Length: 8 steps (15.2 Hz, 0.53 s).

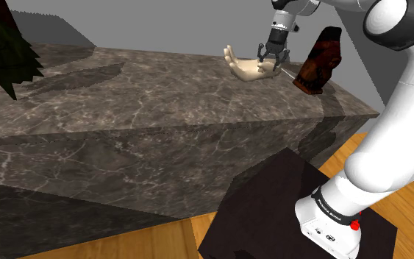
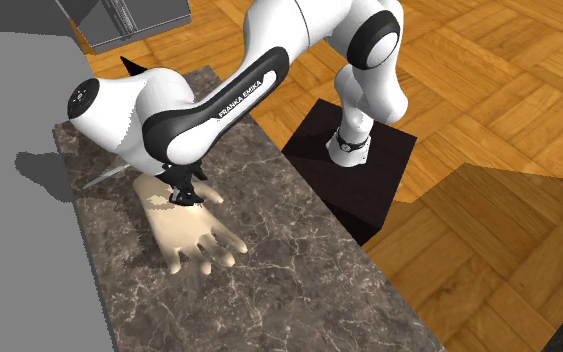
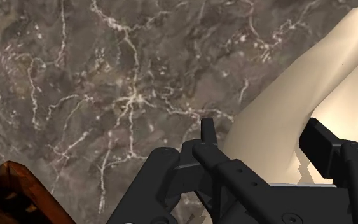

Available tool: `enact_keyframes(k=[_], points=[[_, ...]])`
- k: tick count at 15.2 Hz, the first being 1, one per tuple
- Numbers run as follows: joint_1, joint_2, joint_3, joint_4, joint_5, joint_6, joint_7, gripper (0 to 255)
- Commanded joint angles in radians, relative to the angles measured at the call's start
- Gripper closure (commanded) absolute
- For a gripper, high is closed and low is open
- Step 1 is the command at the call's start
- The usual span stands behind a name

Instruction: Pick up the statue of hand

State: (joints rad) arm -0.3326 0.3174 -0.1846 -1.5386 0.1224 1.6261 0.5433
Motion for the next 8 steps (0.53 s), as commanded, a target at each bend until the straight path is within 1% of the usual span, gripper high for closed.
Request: enact_keyframes(k=[1,3,8], points=[[0.001,0.002,0.001,-0.004,0.000,-0.001,0.000,255],[0.000,0.002,0.001,-0.003,0.000,-0.002,-0.001,255],[-0.002,-0.002,-0.001,0.059,-0.002,-0.068,0.003,255]])
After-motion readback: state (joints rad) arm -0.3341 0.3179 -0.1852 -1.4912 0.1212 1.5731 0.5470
